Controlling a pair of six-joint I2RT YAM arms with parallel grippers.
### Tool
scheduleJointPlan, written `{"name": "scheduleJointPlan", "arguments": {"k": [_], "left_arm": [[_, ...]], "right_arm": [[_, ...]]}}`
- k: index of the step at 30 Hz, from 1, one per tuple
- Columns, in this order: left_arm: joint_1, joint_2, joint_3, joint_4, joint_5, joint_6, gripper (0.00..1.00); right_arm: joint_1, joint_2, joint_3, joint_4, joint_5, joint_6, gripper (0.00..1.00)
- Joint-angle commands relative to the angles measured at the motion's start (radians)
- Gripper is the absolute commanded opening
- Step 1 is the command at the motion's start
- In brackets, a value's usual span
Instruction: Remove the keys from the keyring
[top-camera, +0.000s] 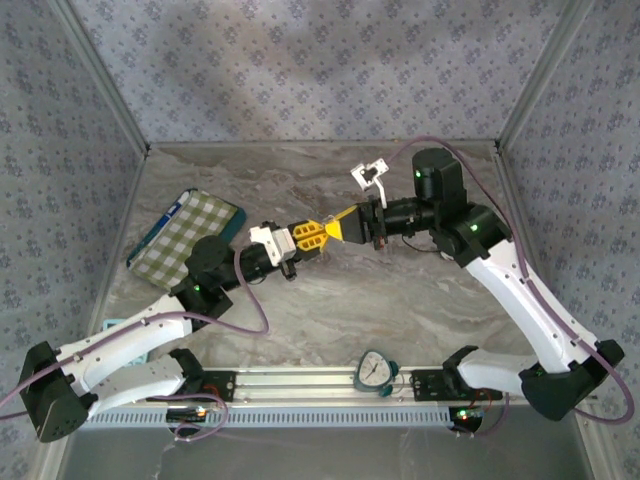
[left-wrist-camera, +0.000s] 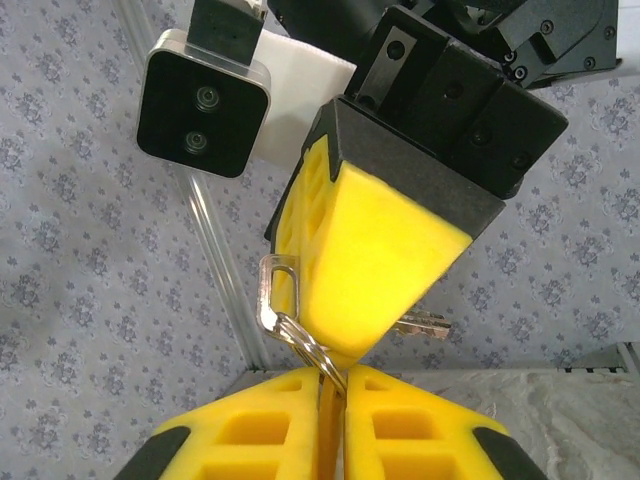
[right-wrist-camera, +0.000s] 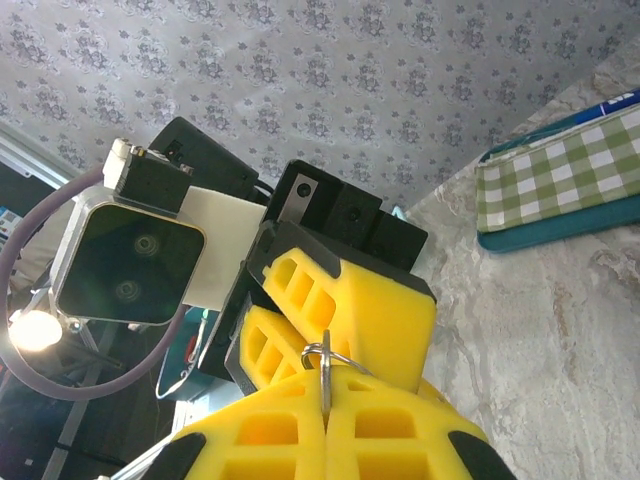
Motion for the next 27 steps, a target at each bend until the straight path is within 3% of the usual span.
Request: {"name": "scheduleJointPlan", "arguments": {"k": [1, 9, 13, 20, 25, 27], "left_arm": [[0.005, -0.036, 0.013, 0.107, -0.069, -0.021, 0.11], [0.005, -0.024, 0.031, 0.061, -0.056, -0.024, 0.29], [0.005, -0.013, 0.033, 0.084, -0.047, -0.027, 0.33], [0.005, -0.017, 0.007, 0.151, -0.079, -0.028, 0.15], [0.005, -0.045, 0.010, 0.091, -0.126, -0.020, 0.01], [0.005, -0.058, 0.018, 0.049, -0.148, -0.031, 0.00]], "right_arm": [[0.003, -0.020, -0.034, -0.035, -0.036, 0.014, 0.00], [0.010, -0.033, -0.050, -0.022, -0.046, 0.020, 0.00], [0.019, -0.038, -0.057, -0.022, -0.046, 0.021, 0.00], [0.021, -0.046, -0.080, -0.017, -0.047, 0.018, 0.00], [0.013, -0.056, -0.101, -0.020, -0.043, 0.008, 0.00], [0.009, -0.060, -0.105, -0.031, -0.039, -0.002, 0.00]]}}
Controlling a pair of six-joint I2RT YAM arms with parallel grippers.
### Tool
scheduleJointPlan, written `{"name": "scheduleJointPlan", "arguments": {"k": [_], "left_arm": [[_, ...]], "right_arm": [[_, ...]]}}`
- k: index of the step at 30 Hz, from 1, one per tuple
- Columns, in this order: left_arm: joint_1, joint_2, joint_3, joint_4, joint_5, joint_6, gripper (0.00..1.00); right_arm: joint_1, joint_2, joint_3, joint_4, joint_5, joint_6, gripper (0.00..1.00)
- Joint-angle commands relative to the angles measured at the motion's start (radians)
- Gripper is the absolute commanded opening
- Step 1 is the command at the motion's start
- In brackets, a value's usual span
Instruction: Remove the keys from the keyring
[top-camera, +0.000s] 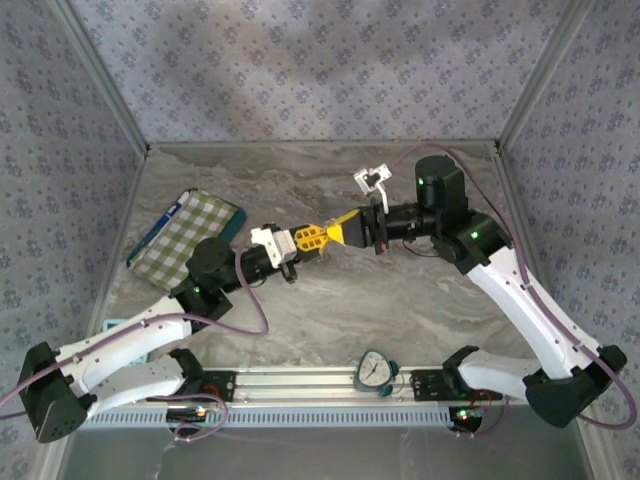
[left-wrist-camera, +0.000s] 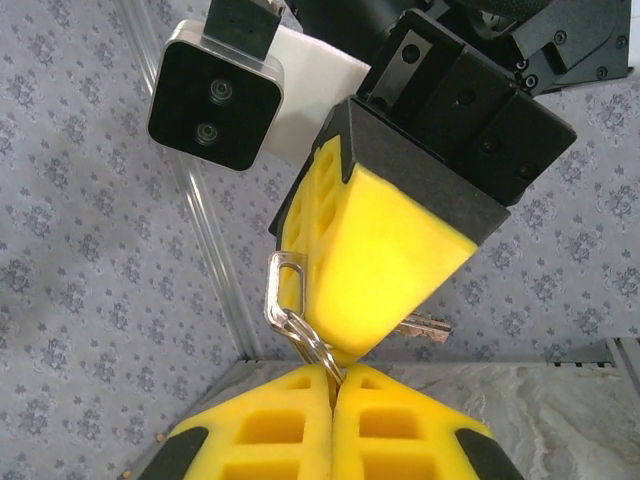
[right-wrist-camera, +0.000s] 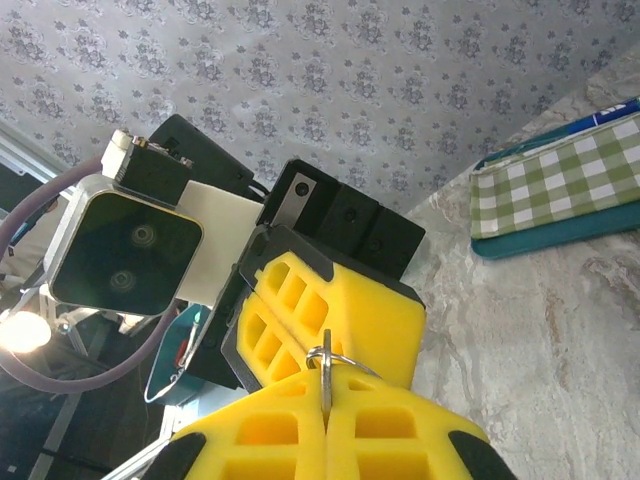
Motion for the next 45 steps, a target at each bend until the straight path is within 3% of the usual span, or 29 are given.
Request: {"name": "scheduleJointPlan", "arguments": {"k": [1, 12, 27, 33, 45], "left_arm": [[0.013, -0.052, 0.039, 0.039, -0.146, -0.024, 0.00], [0.013, -0.081, 0.099, -0.224, -0.181, -0.085, 0.00], [0.012, -0.073, 0.110, -0.217, -0.122, -0.165, 0.00], [0.012, -0.066, 0.101, -0.200, -0.091, -0.191, 0.00], [0.012, -0.055, 0.103, -0.196, -0.132, -0.239, 0.00]], "right_arm": [[0.004, -0.024, -0.035, -0.100, -0.048, -0.011, 0.00], [-0.002, -0.059, -0.043, -0.072, 0.058, -0.044, 0.00], [0.135, -0.247, -0.146, -0.011, 0.470, -0.257, 0.00], [0.194, -0.281, -0.180, 0.033, 0.579, -0.315, 0.00], [0.344, -0.312, -0.237, 0.101, 0.752, -0.471, 0.00]]}}
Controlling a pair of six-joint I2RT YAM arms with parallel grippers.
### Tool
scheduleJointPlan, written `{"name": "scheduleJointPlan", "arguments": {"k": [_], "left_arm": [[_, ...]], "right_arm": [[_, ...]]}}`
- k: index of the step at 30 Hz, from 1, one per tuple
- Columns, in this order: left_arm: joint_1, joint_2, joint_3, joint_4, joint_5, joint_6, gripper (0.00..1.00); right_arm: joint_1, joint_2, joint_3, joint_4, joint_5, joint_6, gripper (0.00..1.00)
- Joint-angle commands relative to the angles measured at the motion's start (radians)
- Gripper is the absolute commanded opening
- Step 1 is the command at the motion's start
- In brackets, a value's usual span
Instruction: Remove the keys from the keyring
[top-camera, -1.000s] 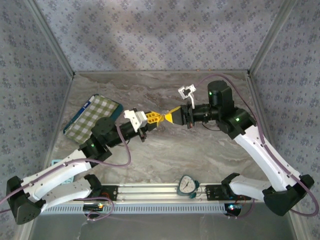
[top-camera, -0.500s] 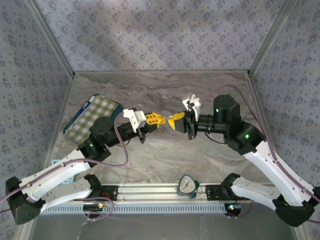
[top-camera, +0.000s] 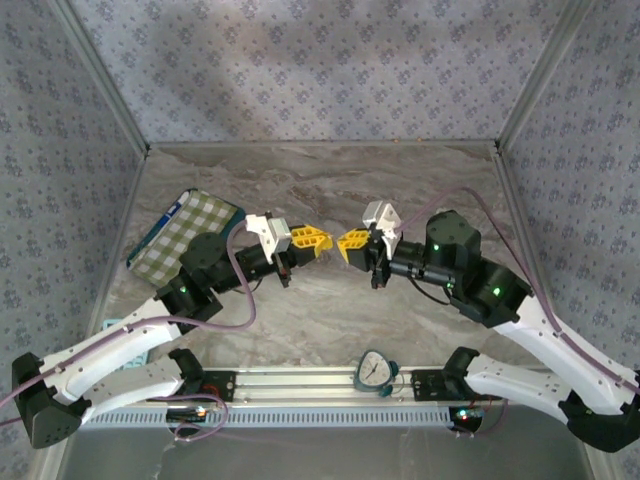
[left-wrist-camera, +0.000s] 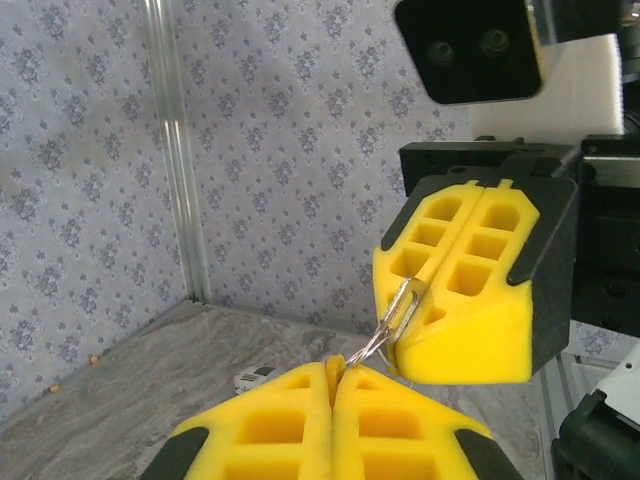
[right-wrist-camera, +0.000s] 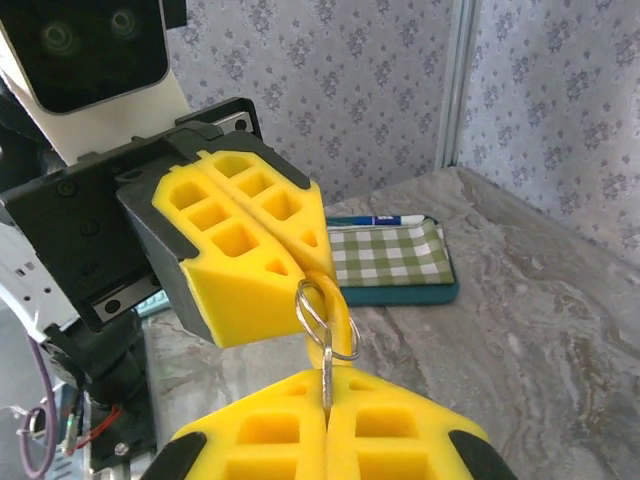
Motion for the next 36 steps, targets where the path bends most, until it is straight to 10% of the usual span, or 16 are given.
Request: {"name": "scheduleJointPlan", "arguments": {"k": [1, 36], "left_arm": [[0.022, 0.000, 0.025, 0.036, -0.110, -0.030, 0.00], [0.010, 0.022, 0.007, -0.001, -0.043, -0.122, 0.00]], "right_arm": [[0.054, -0.037, -0.024, 0.016, 0.053, -0.088, 0.00], [0.233, -0.060, -0.056, 0.147, 0.383, -0.207, 0.00]]}}
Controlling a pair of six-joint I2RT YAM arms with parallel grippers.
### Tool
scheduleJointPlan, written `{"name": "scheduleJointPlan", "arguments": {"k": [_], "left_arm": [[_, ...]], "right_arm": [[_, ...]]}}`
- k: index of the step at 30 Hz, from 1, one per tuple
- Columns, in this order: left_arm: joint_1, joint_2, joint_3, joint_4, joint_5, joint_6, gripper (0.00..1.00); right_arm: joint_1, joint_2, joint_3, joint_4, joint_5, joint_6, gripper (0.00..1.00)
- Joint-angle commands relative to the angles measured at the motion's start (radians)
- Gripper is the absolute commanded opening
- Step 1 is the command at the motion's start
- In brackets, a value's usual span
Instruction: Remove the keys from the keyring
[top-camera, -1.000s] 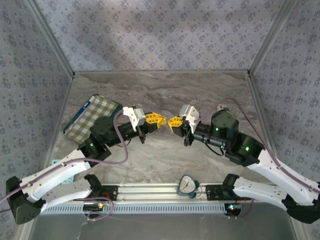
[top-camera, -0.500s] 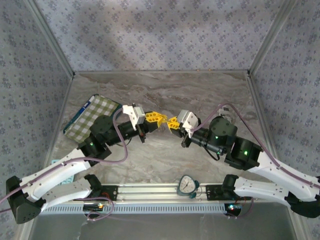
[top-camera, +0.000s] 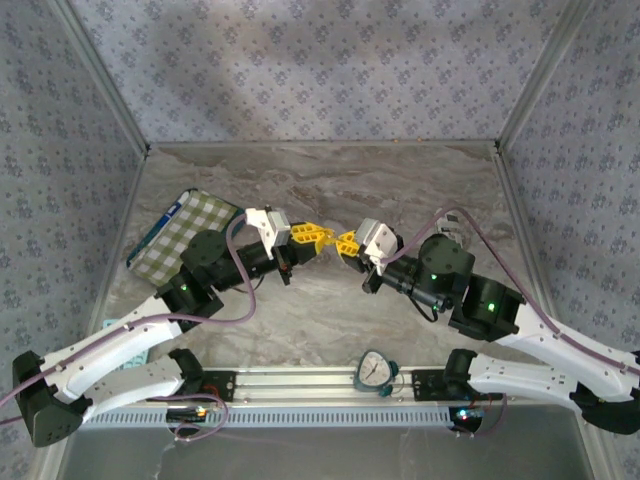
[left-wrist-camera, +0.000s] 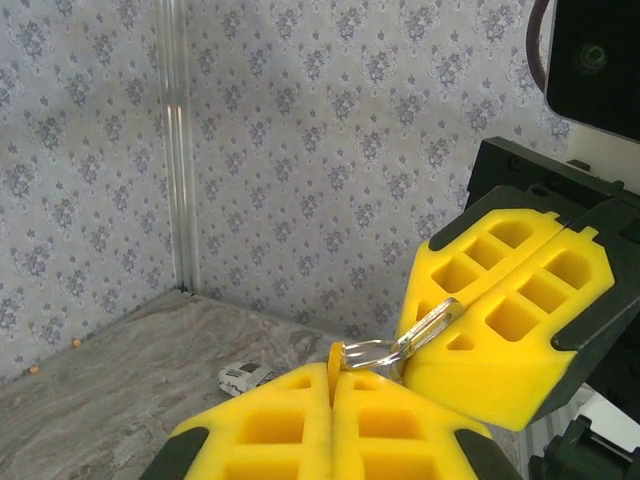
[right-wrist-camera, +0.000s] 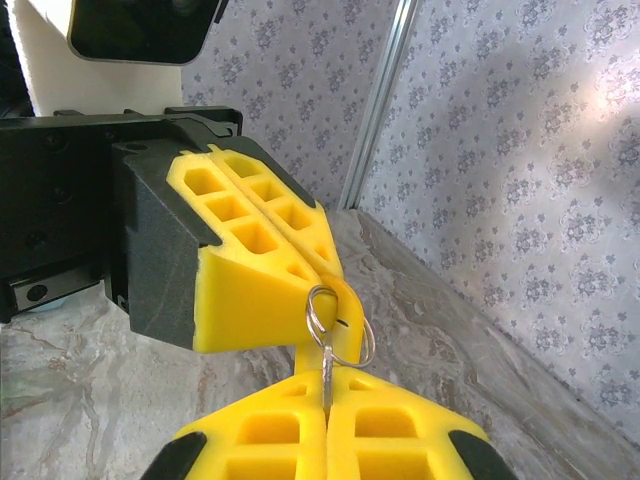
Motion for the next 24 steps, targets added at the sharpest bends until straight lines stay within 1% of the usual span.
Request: {"name": "scheduleJointPlan", "arguments": {"k": [1, 3, 5, 8, 14, 18, 24], "left_arm": [[0.010, 0.010, -0.013, 0.012, -0.028, -0.043, 0.00], [0.010, 0.011, -0.025, 0.037, -0.017, -0.079, 0.00], [0.011, 0.013, -0.039, 0.084, -0.005, -0.121, 0.00], [0.014, 0.015, -0.031, 0.090, 0.005, -0.166, 0.00], [0.071, 0.008, -0.044, 0.182, 0.059, -0.310, 0.00], [0.079, 0.017, -0.022, 0.166, 0.083, -0.333, 0.00], [0.080, 0.024, -0.011, 0.161, 0.091, -0.361, 0.00]], "right_arm": [[0.021, -0.023, 0.016, 0.032, -0.008, -0.002, 0.00], [0.032, -0.021, 0.009, 0.050, -0.012, -0.024, 0.00], [0.056, -0.010, 0.004, 0.048, 0.026, -0.059, 0.00], [0.082, -0.004, -0.016, 0.056, 0.055, -0.105, 0.00], [0.150, -0.001, -0.047, 0.077, 0.172, -0.201, 0.00], [0.202, 0.013, -0.044, 0.102, 0.268, -0.275, 0.00], [0.266, 0.056, -0.041, 0.133, 0.372, -0.384, 0.00]]}}
